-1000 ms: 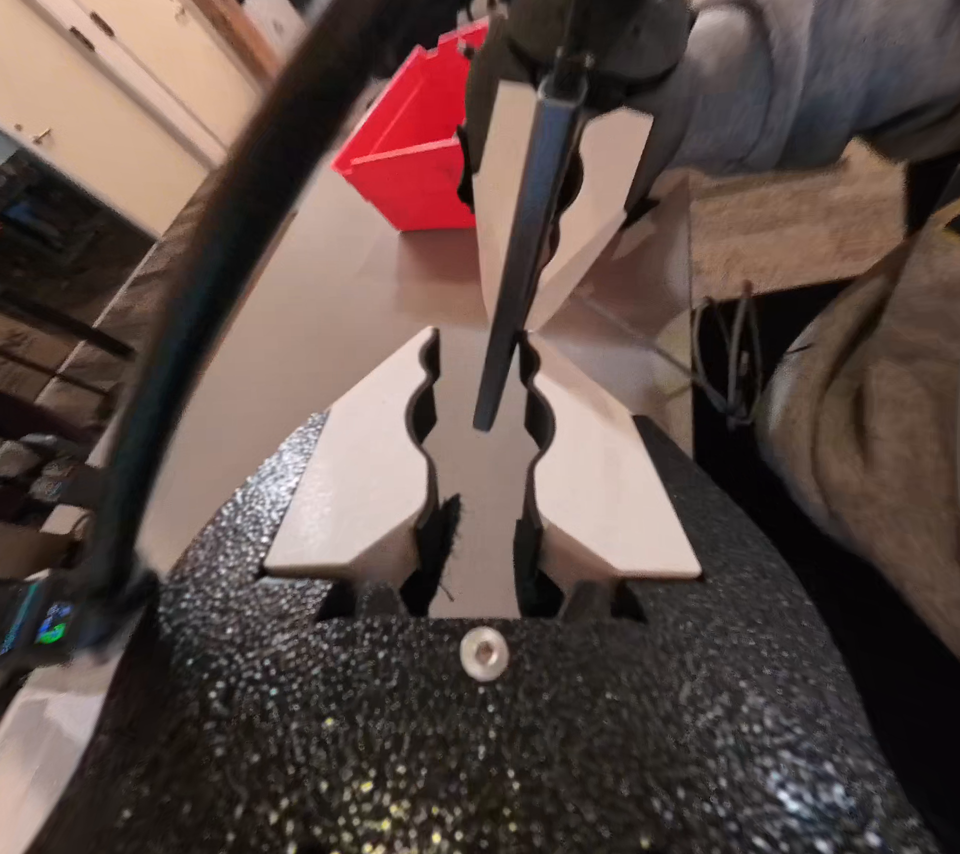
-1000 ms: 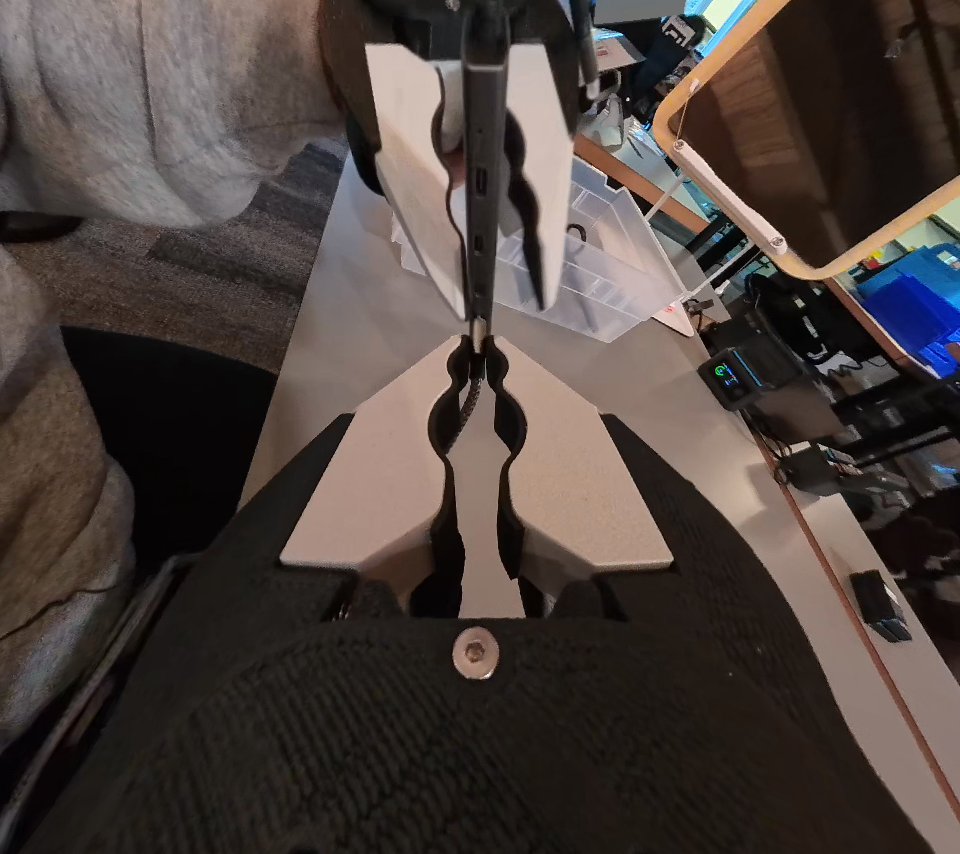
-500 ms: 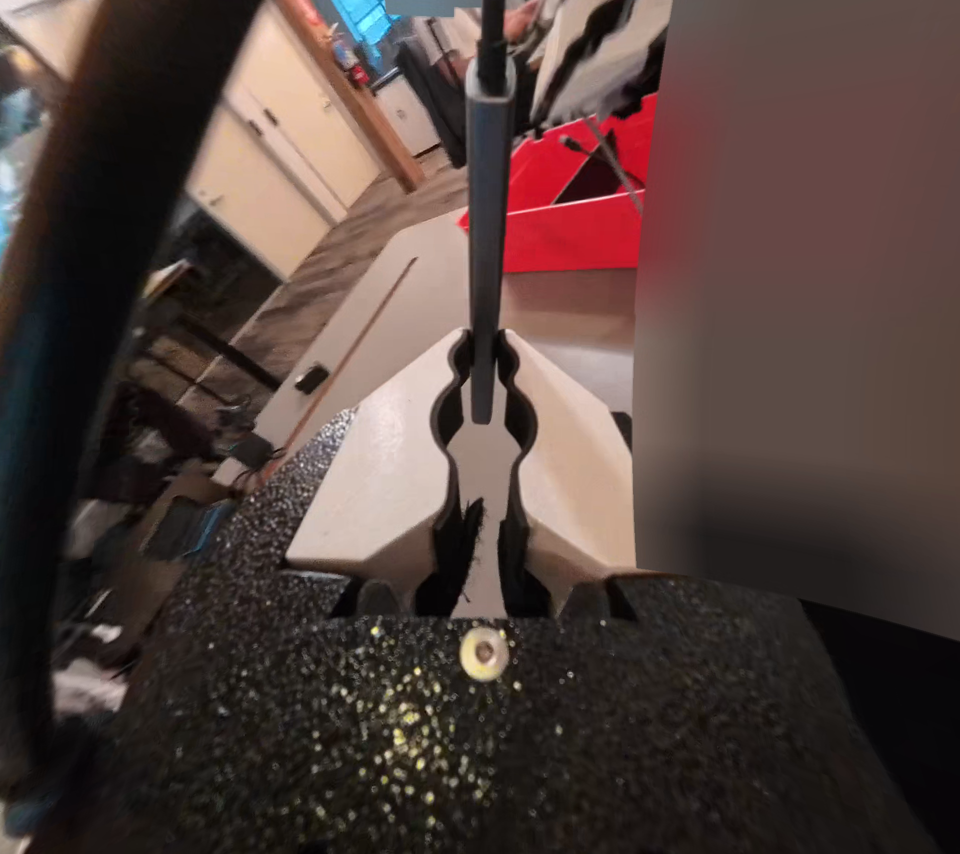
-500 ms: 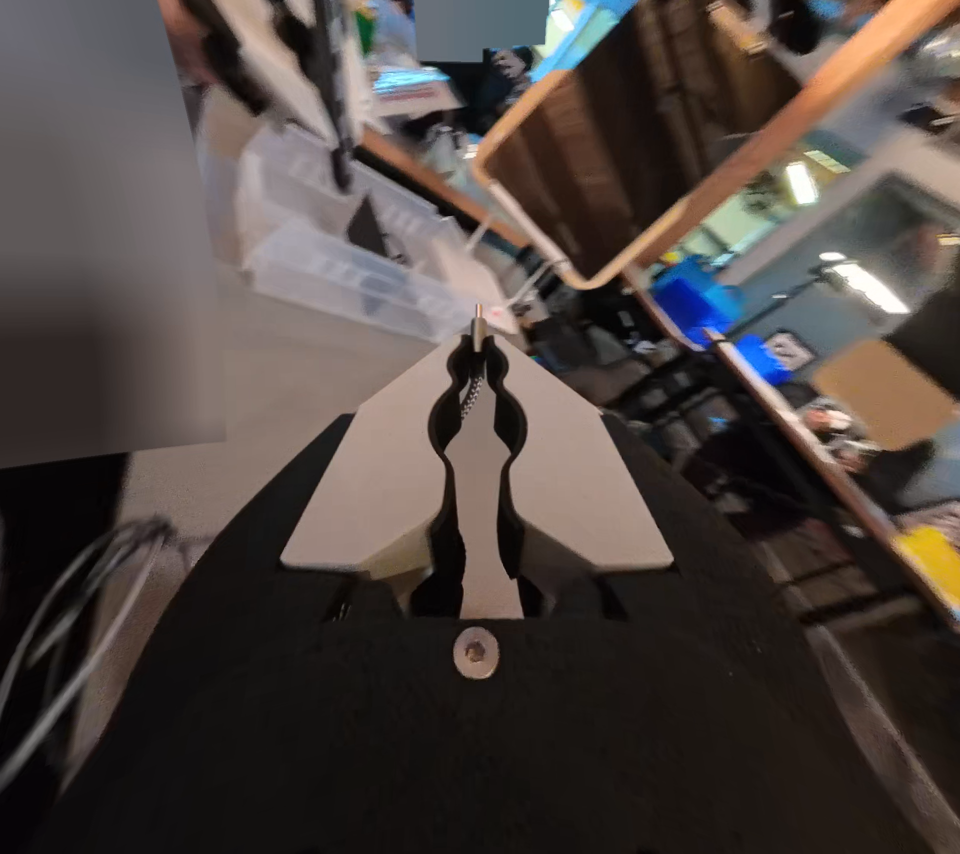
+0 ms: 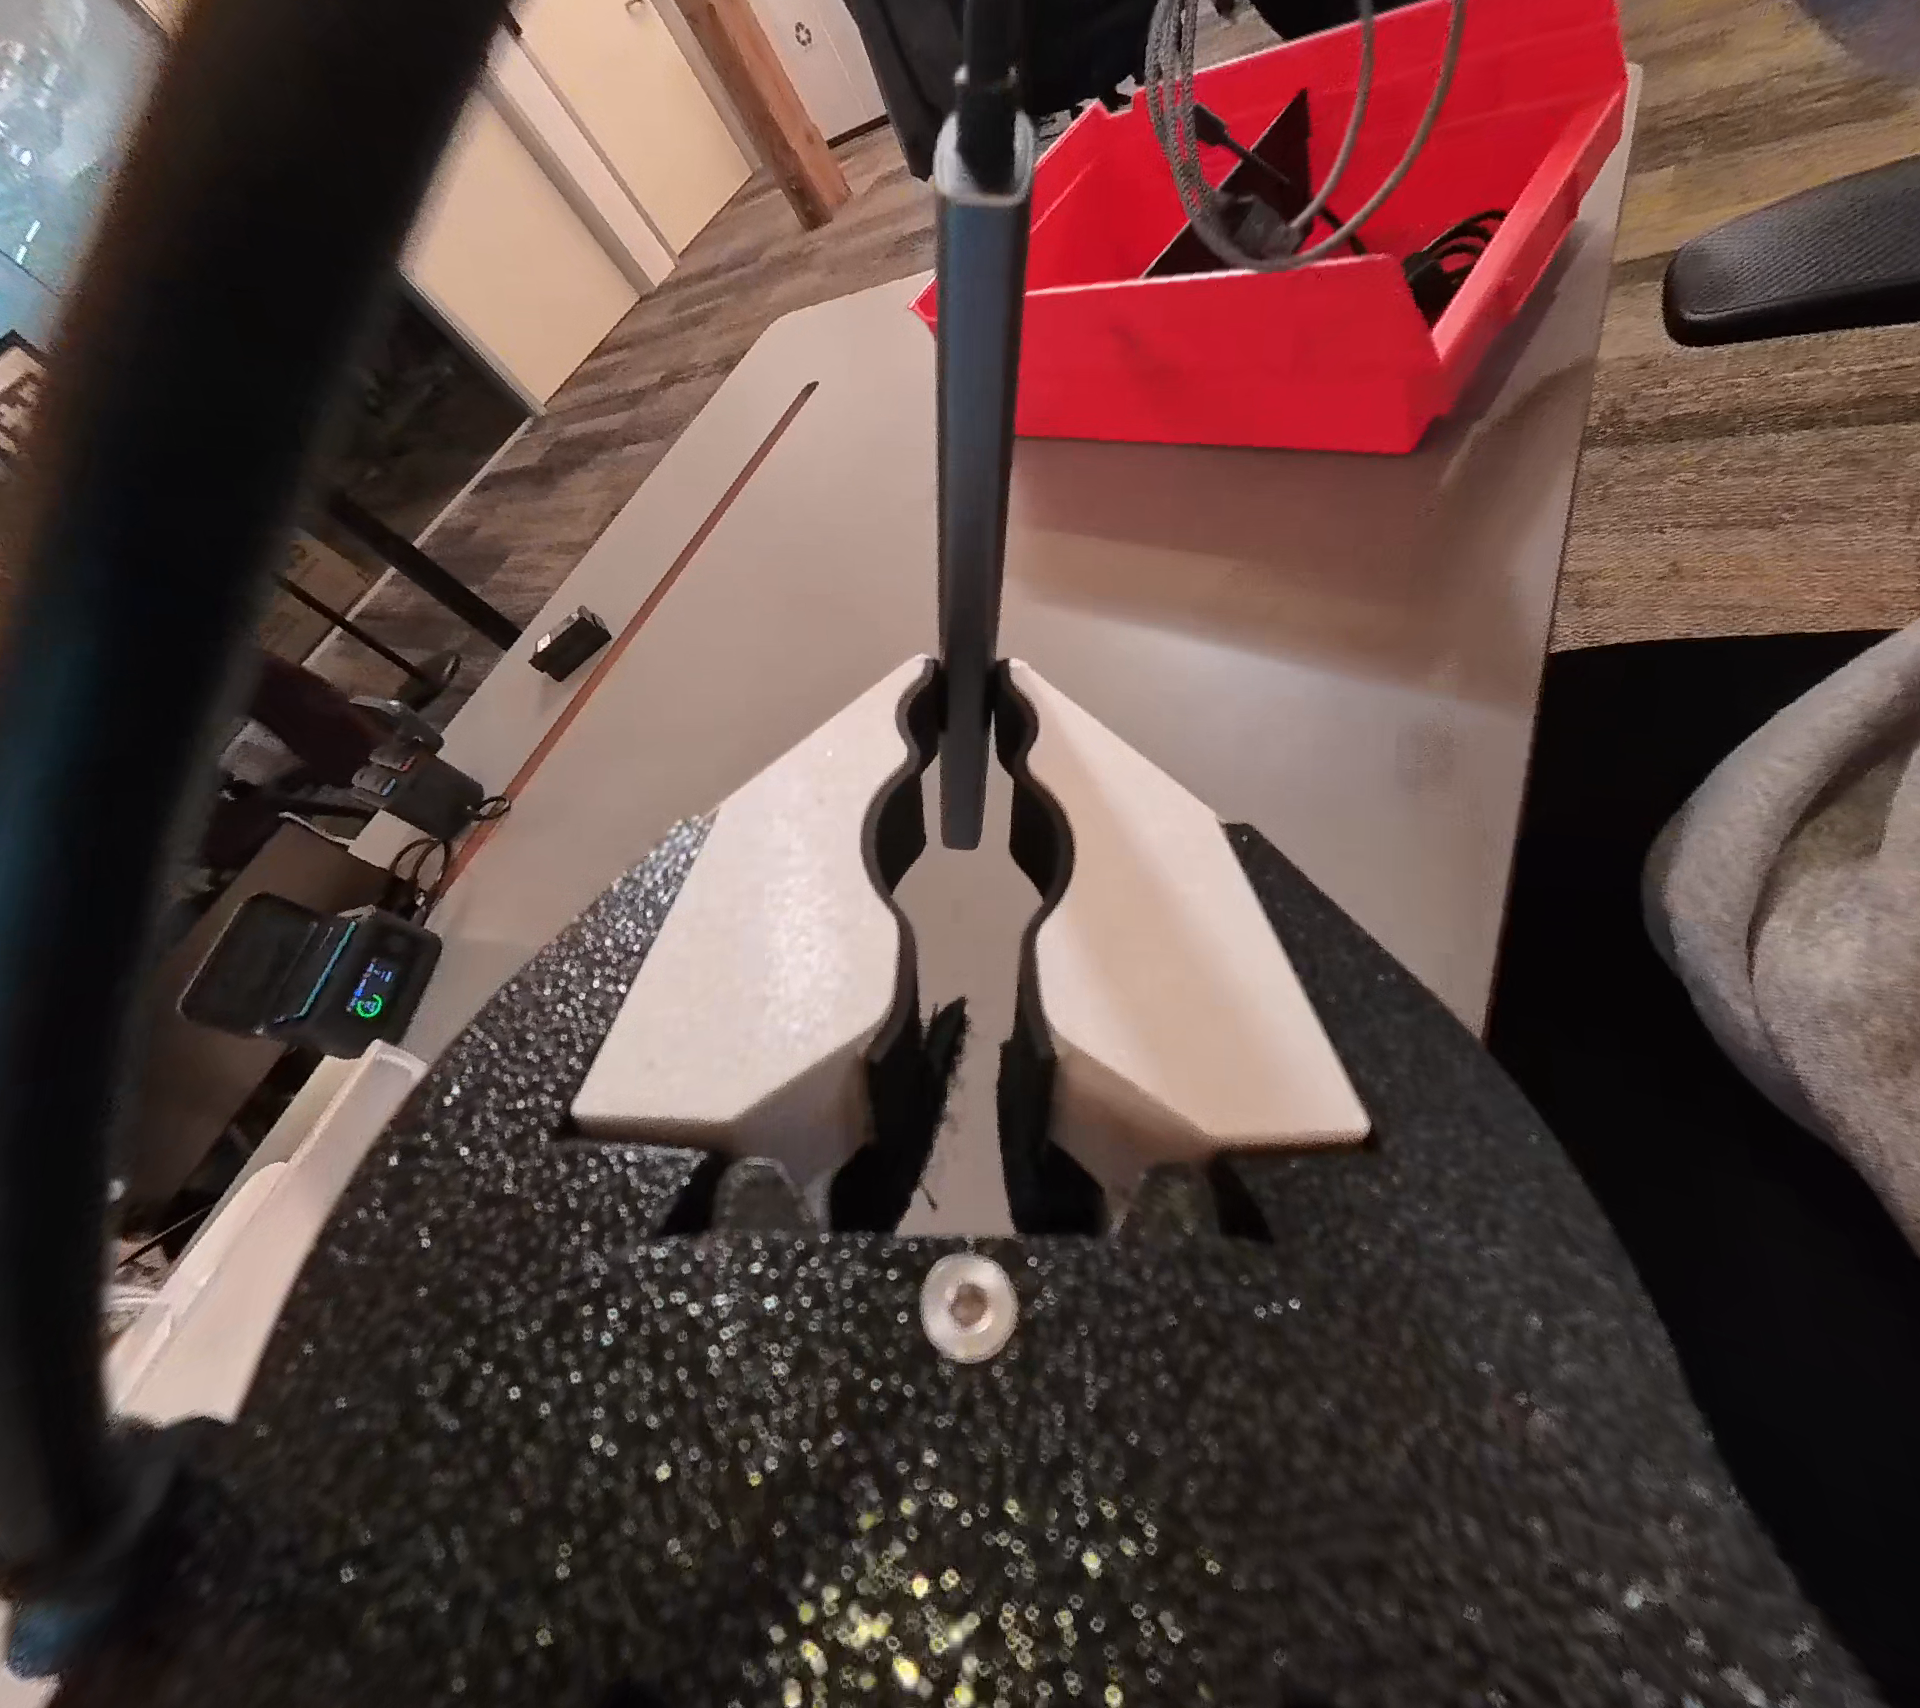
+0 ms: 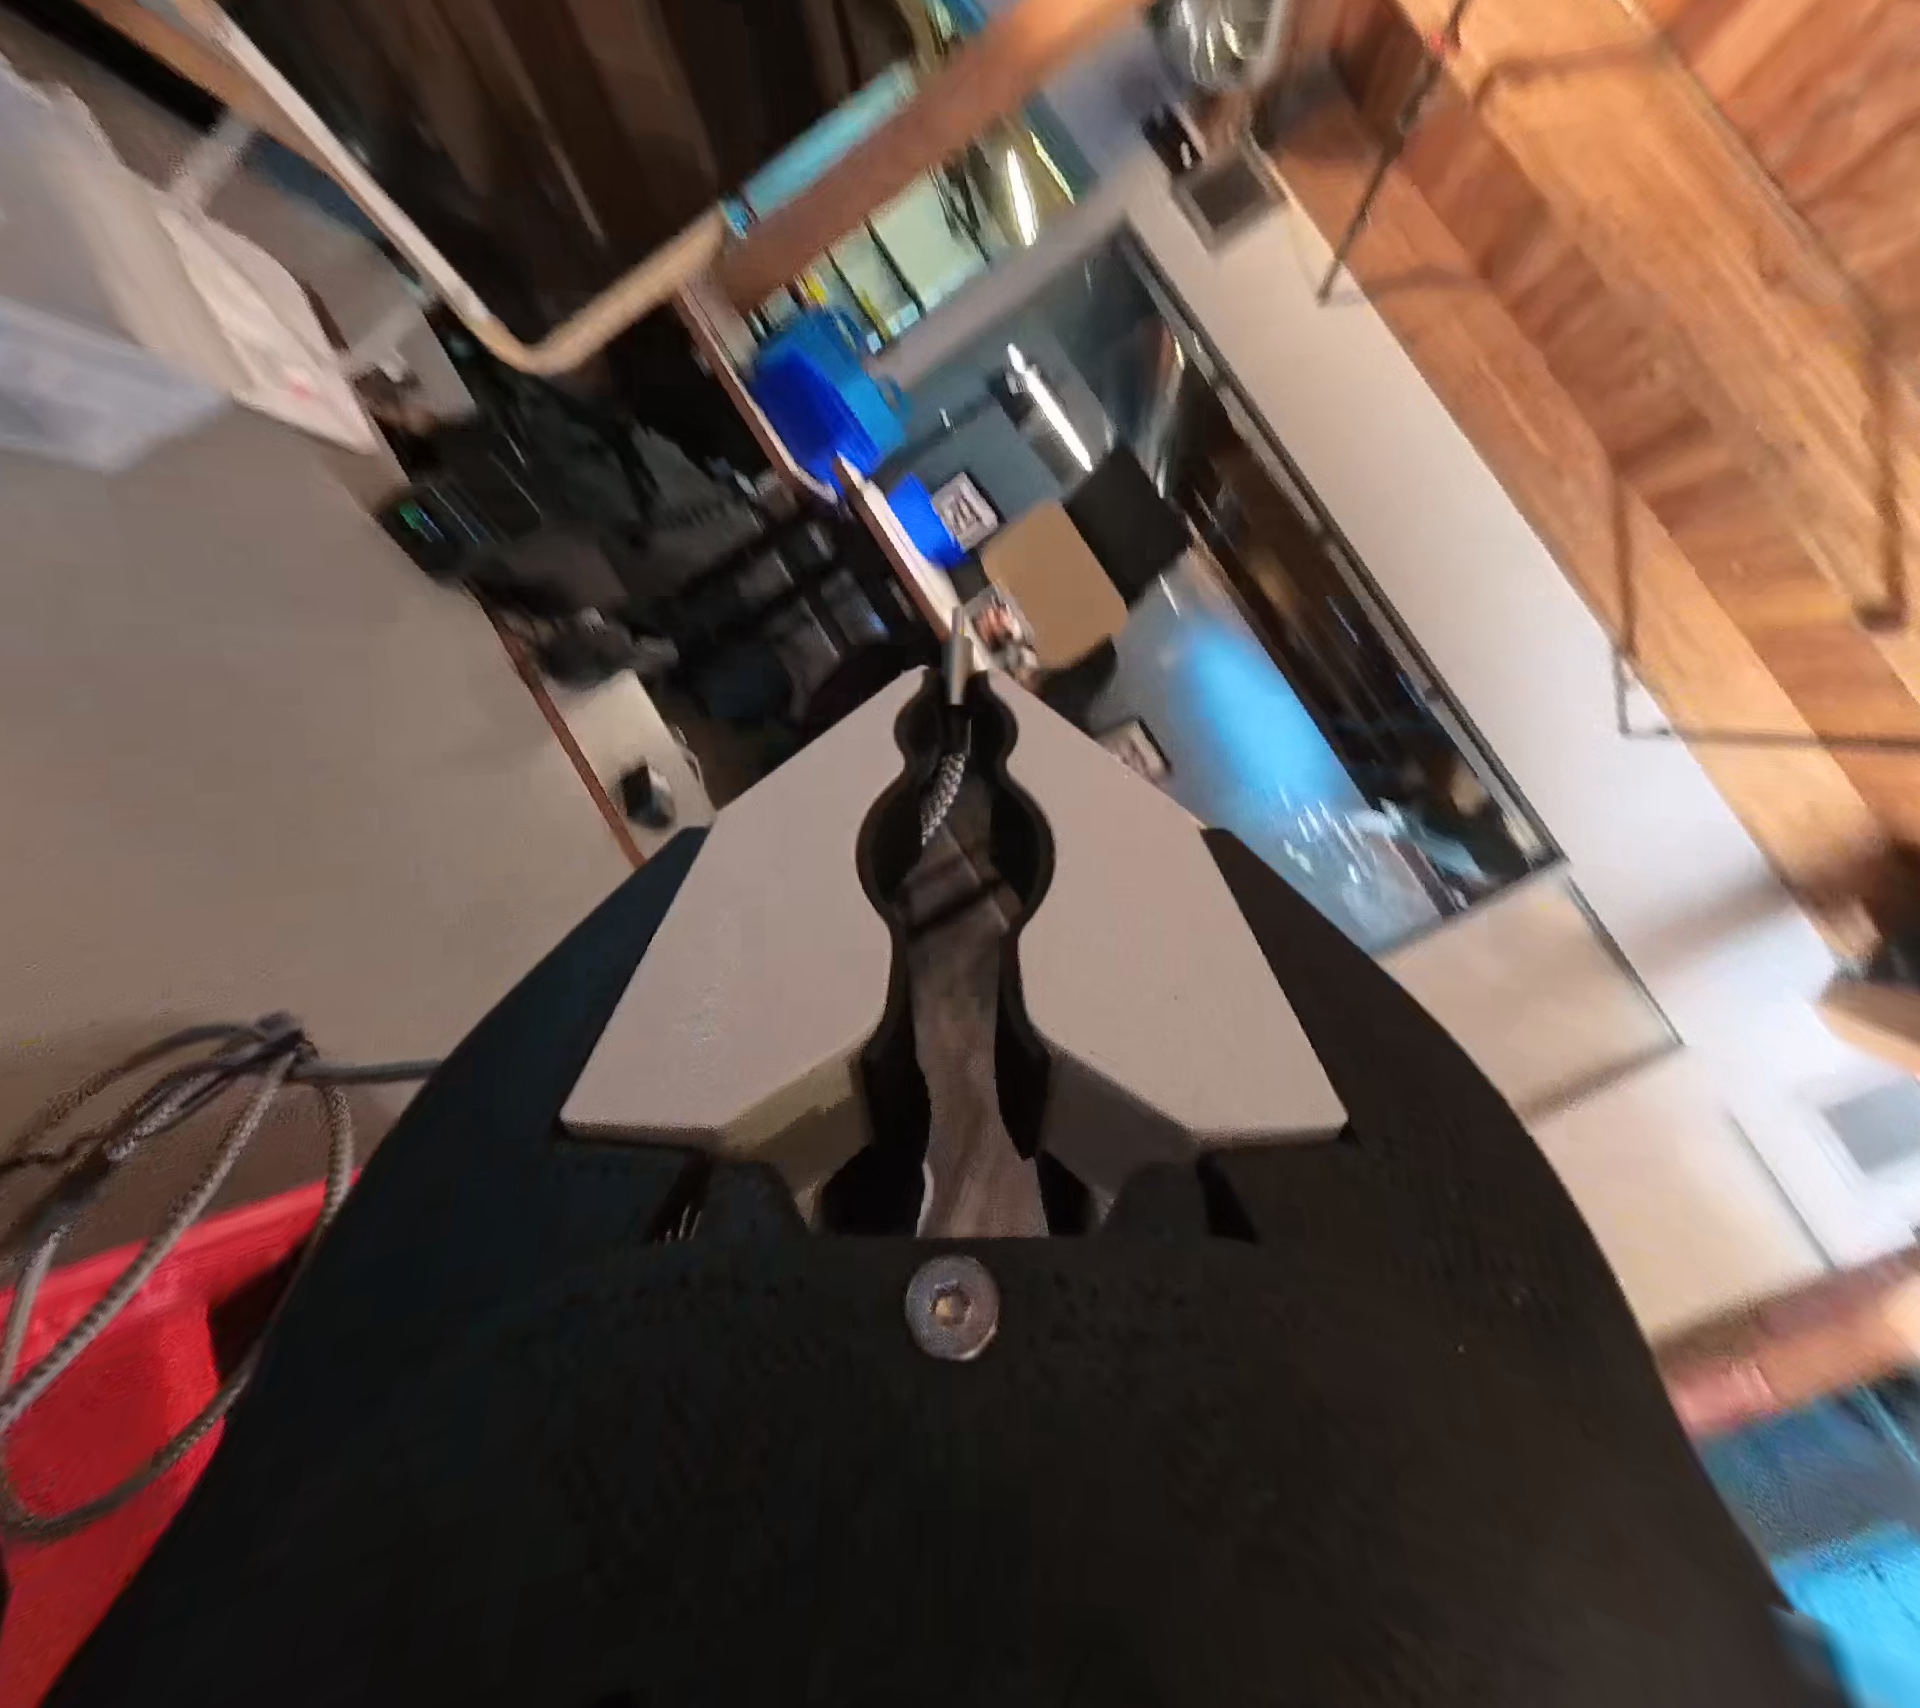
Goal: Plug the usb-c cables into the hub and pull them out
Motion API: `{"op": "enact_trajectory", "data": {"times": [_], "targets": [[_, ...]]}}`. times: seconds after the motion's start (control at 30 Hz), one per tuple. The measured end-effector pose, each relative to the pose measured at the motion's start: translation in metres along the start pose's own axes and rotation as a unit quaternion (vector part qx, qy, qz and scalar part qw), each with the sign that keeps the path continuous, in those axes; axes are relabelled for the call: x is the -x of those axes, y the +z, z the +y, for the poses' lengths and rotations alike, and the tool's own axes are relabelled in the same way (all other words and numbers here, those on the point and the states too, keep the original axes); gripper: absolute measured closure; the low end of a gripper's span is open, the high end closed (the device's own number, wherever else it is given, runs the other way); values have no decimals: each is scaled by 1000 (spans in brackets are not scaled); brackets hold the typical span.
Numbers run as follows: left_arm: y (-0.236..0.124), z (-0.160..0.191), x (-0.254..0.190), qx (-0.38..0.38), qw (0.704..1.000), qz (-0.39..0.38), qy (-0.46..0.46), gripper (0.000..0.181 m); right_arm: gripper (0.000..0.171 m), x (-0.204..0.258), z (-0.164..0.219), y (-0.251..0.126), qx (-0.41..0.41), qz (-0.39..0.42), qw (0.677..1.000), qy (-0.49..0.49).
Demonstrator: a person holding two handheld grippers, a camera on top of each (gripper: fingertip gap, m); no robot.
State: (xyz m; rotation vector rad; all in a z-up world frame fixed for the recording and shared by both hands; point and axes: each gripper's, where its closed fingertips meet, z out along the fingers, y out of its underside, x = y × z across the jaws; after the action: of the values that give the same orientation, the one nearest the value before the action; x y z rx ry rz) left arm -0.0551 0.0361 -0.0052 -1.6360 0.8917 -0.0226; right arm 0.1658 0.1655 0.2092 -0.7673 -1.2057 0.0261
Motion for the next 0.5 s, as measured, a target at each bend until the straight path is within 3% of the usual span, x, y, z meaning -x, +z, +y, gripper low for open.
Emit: {"op": "enact_trajectory", "data": {"times": [0.13, 0.3, 0.5], "targets": [[5, 1, -2, -1, 1000, 9, -9, 173, 168, -1, 70, -13, 89, 26, 996, 20], [18, 7, -6, 13, 1000, 14, -17, 173, 168, 58, 133, -33, 207, -48, 976, 57], [37, 15, -16, 28, 999, 28, -30, 173, 168, 174, 200, -64, 387, -259, 868, 172]]}}
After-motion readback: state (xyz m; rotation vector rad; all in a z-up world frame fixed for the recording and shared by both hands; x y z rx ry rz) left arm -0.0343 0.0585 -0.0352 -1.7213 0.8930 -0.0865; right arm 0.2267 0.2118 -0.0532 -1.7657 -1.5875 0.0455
